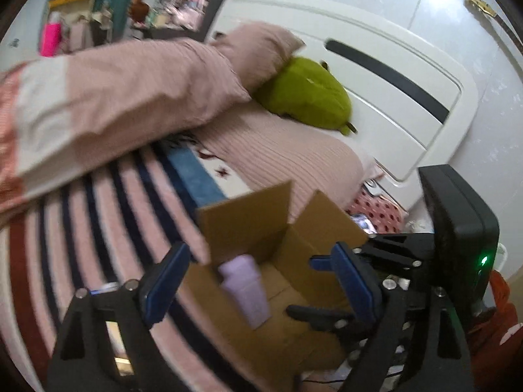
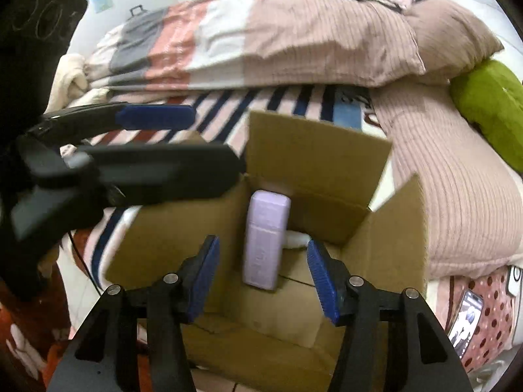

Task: Organize rigid objects
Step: 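Lower the lilac box into the cardboard box and release it, then move the right tool back over the gold tube, then grasp the gold tube with the right tool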

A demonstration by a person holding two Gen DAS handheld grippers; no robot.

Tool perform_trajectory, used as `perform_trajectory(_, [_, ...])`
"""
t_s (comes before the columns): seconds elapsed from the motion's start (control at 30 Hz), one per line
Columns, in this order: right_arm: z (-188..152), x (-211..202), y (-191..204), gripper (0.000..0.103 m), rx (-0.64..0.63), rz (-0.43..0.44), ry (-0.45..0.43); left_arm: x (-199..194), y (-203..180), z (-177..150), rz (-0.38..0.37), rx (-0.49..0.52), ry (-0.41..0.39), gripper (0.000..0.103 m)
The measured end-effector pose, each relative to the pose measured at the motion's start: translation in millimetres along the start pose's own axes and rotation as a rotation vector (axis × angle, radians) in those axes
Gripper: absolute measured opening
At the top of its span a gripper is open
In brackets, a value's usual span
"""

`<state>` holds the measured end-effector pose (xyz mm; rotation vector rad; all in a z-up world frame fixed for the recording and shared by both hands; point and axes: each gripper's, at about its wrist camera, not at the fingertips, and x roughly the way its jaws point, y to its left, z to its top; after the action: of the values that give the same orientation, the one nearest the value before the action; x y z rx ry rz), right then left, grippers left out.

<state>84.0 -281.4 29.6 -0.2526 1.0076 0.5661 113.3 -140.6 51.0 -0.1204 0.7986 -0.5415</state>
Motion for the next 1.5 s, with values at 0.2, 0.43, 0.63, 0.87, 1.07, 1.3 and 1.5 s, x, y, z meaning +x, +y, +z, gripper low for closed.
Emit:
perform_trajectory(0.2, [12.6,-9.3,61.4,0.054,-0.113,0.104,-0.078,-71.1,48.3,-26.5,0.165,-0.054,-0.105,0.087])
perform_trajectory(0.43, [14.9,33.1,143.5,0.054,-0.226,0.241,-0.024,-121.6,119.8,-90.4,0.308,-0.168,-0.144,0.087])
perform_trajectory(0.63, [4.4,112.5,172.8,0.054,-0.273,0.210,0.082,-129.3,169.4,-144.3,0.354,-0.241,-0.127,0.087])
perform_trajectory(0.87, [-1.5,193.3,168.2,0.039,-0.324,0.102,0.164,-116.7,204.0,-183.7,0.339,-0.298,-0.098,0.087])
perform_trajectory(1.07, [1.2,215.8,165.9,0.027,-0.338,0.121,0.190,-103.5,217.5,-190.5,0.318,-0.316,-0.090,0.087])
perform_trajectory(1.3, [-9.5,203.2,166.0,0.013,-0.335,0.117,0.213,-95.7,209.5,-185.1,0.296,-0.301,-0.085,0.087])
perform_trajectory(1.5, [-6.4,210.0,161.8,0.013,-0.302,0.129,0.219,-93.0,202.3,-179.8,0.269,-0.296,-0.084,0.087])
